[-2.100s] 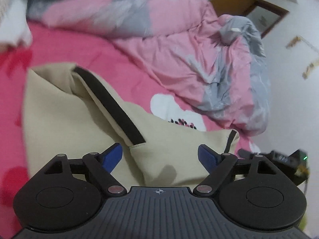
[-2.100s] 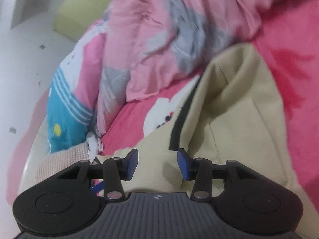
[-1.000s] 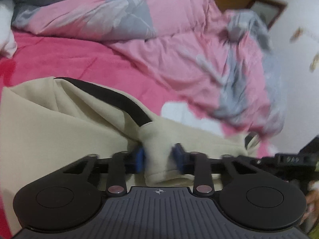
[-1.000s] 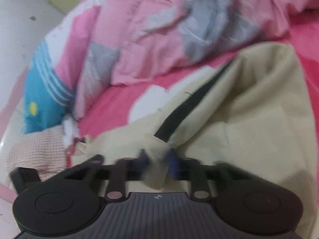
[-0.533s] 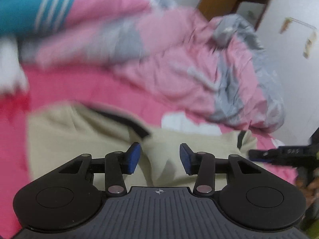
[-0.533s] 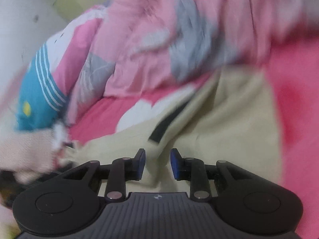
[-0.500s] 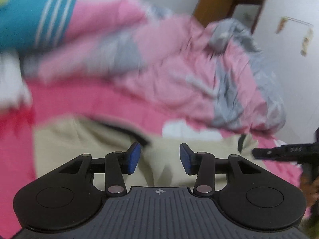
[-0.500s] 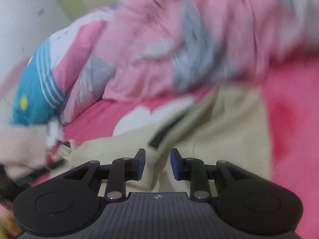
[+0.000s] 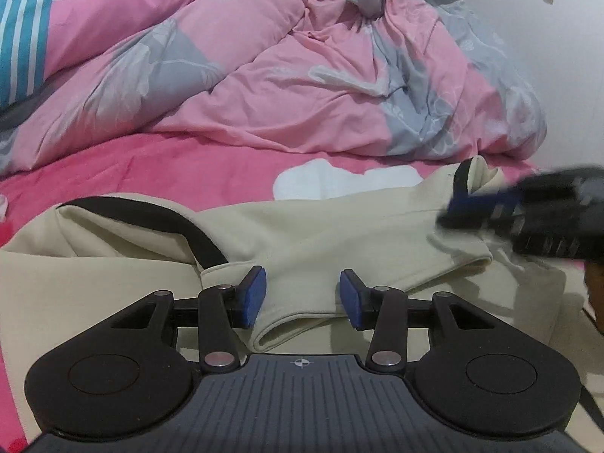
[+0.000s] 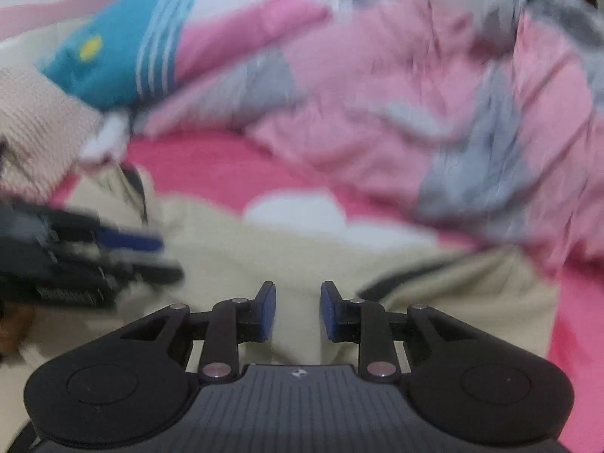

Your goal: Fold clothes

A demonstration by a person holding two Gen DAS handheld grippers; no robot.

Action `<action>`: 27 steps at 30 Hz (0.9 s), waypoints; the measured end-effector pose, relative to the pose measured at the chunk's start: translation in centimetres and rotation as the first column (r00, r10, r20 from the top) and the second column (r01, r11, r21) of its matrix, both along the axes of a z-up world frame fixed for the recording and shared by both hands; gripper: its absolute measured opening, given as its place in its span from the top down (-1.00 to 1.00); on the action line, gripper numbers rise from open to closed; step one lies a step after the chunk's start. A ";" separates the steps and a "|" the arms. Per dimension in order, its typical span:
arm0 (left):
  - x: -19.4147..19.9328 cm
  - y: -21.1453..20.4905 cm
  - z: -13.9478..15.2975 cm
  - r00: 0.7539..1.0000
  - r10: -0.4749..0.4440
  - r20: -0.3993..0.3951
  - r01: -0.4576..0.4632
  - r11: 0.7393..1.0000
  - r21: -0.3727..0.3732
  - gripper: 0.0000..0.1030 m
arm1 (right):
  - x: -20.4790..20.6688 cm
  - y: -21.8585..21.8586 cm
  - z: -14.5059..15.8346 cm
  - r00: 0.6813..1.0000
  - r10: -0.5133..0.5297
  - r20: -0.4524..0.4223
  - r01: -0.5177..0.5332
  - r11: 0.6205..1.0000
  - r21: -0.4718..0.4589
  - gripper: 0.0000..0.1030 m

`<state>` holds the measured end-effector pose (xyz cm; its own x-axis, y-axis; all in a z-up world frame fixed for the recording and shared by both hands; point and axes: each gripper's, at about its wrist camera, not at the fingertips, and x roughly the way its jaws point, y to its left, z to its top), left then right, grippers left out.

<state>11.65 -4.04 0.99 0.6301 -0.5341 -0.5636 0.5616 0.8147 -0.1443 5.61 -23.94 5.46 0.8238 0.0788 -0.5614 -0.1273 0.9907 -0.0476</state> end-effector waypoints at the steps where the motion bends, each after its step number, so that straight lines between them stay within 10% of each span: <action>1: -0.1 0.1 0.0 1.000 0.000 0.000 0.000 1.000 -0.002 0.16 | 0.2 -0.4 0.2 1.000 -0.020 0.018 0.020 1.000 0.001 0.44; 15: 0.4 1.6 4.3 0.996 -0.008 0.090 0.010 1.000 -0.015 0.16 | 1.7 -5.0 -4.6 0.992 -0.117 -0.041 0.123 0.976 0.182 0.40; 21: 8.0 3.5 0.9 0.971 0.232 -0.060 -0.228 0.971 0.072 0.30 | 1.4 -5.0 -4.6 0.993 -0.114 -0.032 0.118 0.976 0.184 0.40; 23: 8.6 7.3 0.2 0.953 0.276 -0.126 -0.284 0.957 -0.054 0.44 | 1.3 -5.1 -4.6 0.993 -0.112 -0.029 0.116 0.975 0.191 0.40; 27: 7.3 12.1 1.1 0.902 0.428 -0.052 -0.430 0.902 -0.035 0.34 | 1.4 -5.2 -4.7 0.993 -0.111 -0.028 0.115 0.973 0.199 0.40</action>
